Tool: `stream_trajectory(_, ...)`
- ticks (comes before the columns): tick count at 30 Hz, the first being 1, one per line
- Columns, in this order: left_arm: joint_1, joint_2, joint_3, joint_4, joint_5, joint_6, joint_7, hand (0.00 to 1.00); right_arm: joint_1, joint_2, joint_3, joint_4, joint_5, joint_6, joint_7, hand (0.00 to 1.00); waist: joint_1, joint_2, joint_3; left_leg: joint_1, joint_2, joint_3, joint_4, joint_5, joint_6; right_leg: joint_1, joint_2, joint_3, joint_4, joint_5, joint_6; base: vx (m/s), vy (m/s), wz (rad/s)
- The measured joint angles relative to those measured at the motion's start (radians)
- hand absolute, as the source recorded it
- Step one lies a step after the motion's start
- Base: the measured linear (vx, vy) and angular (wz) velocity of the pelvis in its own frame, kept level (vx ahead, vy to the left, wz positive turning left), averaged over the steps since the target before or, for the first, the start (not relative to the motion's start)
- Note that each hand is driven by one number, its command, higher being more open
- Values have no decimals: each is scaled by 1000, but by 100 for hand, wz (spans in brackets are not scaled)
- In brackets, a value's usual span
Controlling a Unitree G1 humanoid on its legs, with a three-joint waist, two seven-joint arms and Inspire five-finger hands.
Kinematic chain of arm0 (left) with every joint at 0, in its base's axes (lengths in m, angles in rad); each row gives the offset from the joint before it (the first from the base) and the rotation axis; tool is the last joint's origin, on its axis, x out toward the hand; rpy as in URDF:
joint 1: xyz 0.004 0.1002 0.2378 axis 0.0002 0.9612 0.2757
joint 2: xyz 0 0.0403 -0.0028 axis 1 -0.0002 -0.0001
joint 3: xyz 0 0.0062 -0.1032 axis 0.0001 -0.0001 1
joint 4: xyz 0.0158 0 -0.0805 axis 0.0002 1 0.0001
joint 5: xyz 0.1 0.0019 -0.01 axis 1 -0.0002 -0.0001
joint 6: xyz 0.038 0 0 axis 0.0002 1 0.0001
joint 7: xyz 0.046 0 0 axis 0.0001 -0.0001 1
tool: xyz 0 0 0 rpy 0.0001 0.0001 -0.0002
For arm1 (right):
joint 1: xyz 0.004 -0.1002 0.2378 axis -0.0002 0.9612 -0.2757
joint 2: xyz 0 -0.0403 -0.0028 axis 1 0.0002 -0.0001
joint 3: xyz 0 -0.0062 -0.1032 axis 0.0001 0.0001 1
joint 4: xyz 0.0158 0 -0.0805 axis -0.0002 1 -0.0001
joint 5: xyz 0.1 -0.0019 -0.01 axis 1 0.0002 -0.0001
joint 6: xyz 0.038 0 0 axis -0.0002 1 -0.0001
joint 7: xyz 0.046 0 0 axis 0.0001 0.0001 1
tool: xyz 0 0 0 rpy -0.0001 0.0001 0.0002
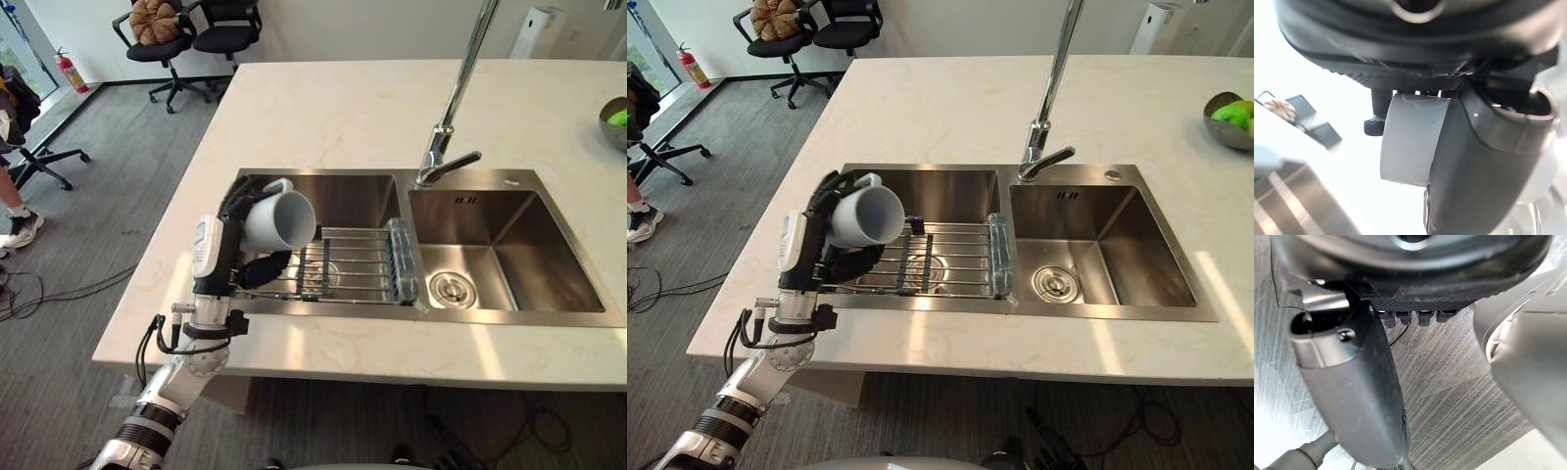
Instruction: Walk over to the sink, pick up the cup, carry it to the dishwasher, place the cup inside the dishwasher, then close the dishwasher door
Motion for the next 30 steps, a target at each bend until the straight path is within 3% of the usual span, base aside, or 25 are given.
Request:
stream_trajectory(8, 46, -103, 255, -21, -210, 76, 89, 0, 7, 18, -47, -3, -1, -2, 21, 100, 31, -10, -8, -10, -1, -55, 6, 9, 1, 31, 2, -54, 0, -10, -15, -23, -12, 20)
stream_trajectory(12, 109, -160, 373, -122, -283, 111, 95, 0, 8, 43, -71, 12, 0, 1, 43, 100, 56, -26, -18, -54, 6, -91, 60, -5, 3, 37, 5, -80, 11, -34, 1, -7, -22, 27)
stream_trajectory(17, 226, -209, 546, -230, -336, 116, 109, 0, 21, 50, -68, 17, -4, 20, 62, 100, 120, -16, -17, -137, 33, -176, 270, -65, 32, 62, 16, -121, 96, -112, 1, -42, -41, 29)
stream_trajectory(22, 326, -240, 699, -332, -377, 134, 94, 0, 60, 50, -106, 21, -46, 24, 64, 100, 152, 21, -27, -155, 30, -221, 280, -66, 46, 141, 29, -247, 107, -140, 4, -54, -42, 74)
stream_trajectory(23, 330, -251, 728, -342, -379, 134, 87, 0, 75, 55, -116, 20, -52, 21, 64, 100, 154, 23, -28, -156, 18, -212, 257, -52, 68, 159, 22, -283, 109, -147, 8, -96, 1, 155)
stream_trajectory(24, 335, -257, 750, -342, -382, 144, 85, 0, 96, 66, -126, 10, -54, 10, 64, 100, 155, 20, -27, -158, -3, -156, 224, -31, 174, 178, 1, -324, 116, -155, 10, -83, 17, 139)
stream_trajectory(25, 339, -262, 760, -343, -383, 151, 81, 0, 105, 72, -126, 0, -54, 5, 62, 100, 155, 19, -26, -157, -7, -116, 209, -30, 245, 184, -10, -345, 118, -156, 10, -76, 30, 165)
stream_trajectory(26, 338, -270, 782, -345, -396, 153, 70, 0, 122, 73, -126, -17, -54, 0, 58, 100, 147, 20, -25, -160, 15, 17, 194, -24, 313, 210, -23, -408, 115, -148, 2, -66, 40, 199)
stream_trajectory(27, 329, -273, 783, -348, -411, 149, 66, 0, 146, 72, -126, -32, -52, -2, 47, 100, 134, 23, -24, -153, 50, 165, 179, -25, 309, 241, -33, -506, 113, -146, 7, -55, 60, 224)
stream_trajectory(28, 325, -275, 787, -349, -421, 141, 68, 0, 152, 71, -125, -32, -50, 0, 32, 100, 133, 16, -22, -150, 76, 267, 180, -16, 286, 253, -53, -562, 115, -143, 12, -44, 110, 198)
stream_trajectory(30, 324, -287, 807, -368, -484, 100, 74, 0, 151, 49, -125, -38, -44, 0, 8, 100, 150, 39, -16, -157, 130, 383, 267, -3, 257, 258, -98, -625, 163, -148, 18, -15, 169, 102)
